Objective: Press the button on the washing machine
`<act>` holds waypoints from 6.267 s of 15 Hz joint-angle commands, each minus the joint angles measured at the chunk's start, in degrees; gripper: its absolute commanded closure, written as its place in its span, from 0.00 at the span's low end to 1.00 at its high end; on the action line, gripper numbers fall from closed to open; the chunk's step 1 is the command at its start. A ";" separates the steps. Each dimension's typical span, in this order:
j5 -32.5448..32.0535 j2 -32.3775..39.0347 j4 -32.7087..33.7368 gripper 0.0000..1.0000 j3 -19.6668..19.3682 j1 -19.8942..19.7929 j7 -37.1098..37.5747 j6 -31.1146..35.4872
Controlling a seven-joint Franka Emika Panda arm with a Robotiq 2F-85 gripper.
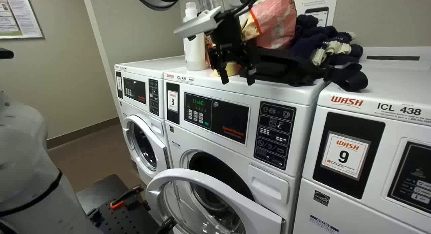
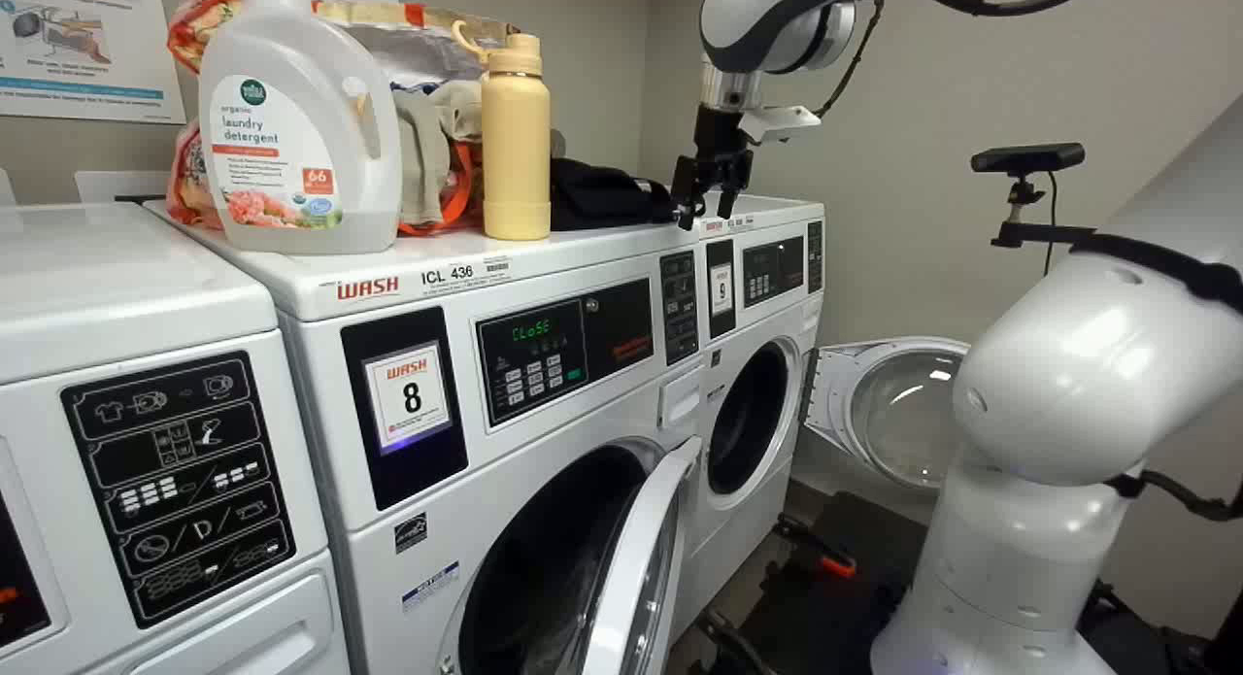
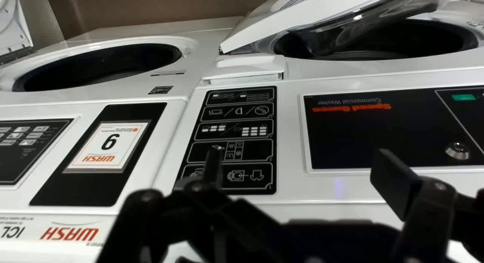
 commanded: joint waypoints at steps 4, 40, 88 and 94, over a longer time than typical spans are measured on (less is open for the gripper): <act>1.85 0.12 -0.77 0.00 0.50 0.14 1.91 0.34; 59.84 -0.84 -26.52 0.00 11.80 15.46 29.61 44.10; 106.81 9.24 -24.38 1.00 17.47 21.12 5.76 65.35; 104.90 12.23 -21.70 1.00 17.33 20.31 4.97 64.56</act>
